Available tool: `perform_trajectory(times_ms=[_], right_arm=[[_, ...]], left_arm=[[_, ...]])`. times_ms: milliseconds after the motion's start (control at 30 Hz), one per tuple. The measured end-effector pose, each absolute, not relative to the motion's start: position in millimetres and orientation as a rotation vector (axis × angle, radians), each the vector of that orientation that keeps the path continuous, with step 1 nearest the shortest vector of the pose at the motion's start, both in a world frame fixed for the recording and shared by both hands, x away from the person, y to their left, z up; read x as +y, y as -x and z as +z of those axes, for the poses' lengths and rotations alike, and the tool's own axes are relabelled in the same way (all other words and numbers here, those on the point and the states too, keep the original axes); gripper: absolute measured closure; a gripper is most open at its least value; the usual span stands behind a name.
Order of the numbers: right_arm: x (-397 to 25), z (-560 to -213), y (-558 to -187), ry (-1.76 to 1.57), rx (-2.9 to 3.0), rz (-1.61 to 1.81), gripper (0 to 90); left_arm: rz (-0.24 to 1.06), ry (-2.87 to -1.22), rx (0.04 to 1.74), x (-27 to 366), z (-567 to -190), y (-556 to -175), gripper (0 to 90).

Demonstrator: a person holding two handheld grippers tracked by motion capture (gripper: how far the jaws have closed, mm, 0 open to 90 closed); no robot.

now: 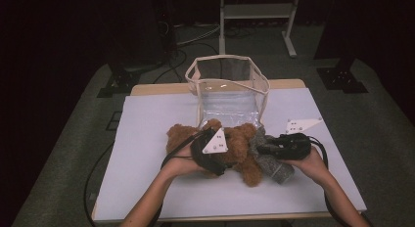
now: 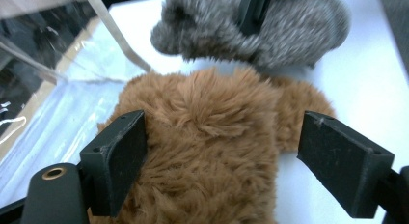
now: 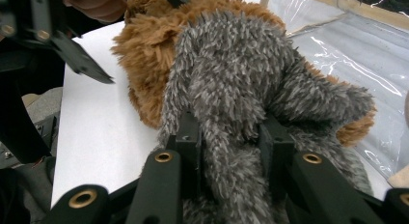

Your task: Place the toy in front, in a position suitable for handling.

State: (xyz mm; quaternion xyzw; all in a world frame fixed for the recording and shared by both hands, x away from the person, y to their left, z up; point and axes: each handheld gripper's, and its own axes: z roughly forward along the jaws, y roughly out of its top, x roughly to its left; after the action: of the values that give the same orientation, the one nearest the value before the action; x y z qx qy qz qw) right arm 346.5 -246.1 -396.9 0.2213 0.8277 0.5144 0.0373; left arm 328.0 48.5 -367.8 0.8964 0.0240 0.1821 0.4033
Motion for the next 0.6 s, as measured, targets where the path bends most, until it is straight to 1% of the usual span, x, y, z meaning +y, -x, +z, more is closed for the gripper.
perform_trajectory(times_ms=[133, 233, 400, 433, 467, 500, 533, 567, 600], right_arm=[[-246.8, -397.6, -345.7, -0.677, 2.543, 1.581, 66.6], [-246.8, -399.2, -346.3, -0.679, 2.549, 1.577, 66.6], [-244.7, -402.6, -349.6, -0.685, 2.554, 1.581, 66.5], [-243.3, -403.3, -350.3, -0.682, 2.558, 1.577, 66.3], [-243.3, -403.3, -350.3, -0.682, 2.558, 1.577, 66.3], [-242.4, -403.5, -350.4, -0.683, 2.561, 1.577, 66.2], [-240.6, -403.5, -350.0, -0.676, 2.563, 1.573, 66.2], [-239.9, -403.4, -349.8, -0.670, 2.563, 1.574, 66.2], [-239.9, -403.4, -349.8, -0.670, 2.563, 1.574, 66.2]], left_arm=[[0.486, -2.283, 0.108, 54.3, -370.4, -339.8, 12.0], [0.478, -2.302, 0.120, 57.4, -374.9, -345.4, 9.6], [0.491, -2.361, 0.118, 49.2, -379.9, -351.0, 8.7], [0.529, -2.400, 0.149, 43.8, -379.8, -352.8, 13.0], [0.529, -2.400, 0.149, 43.8, -379.8, -352.8, 19.9], [0.540, -2.408, 0.212, 41.6, -378.7, -353.8, 27.8], [0.532, -2.417, 0.234, 41.0, -377.7, -354.4, 33.4], [0.516, -2.422, 0.258, 41.3, -375.5, -354.0, 38.8], [0.516, -2.422, 0.258, 41.3, -375.5, -354.0, 42.0]])
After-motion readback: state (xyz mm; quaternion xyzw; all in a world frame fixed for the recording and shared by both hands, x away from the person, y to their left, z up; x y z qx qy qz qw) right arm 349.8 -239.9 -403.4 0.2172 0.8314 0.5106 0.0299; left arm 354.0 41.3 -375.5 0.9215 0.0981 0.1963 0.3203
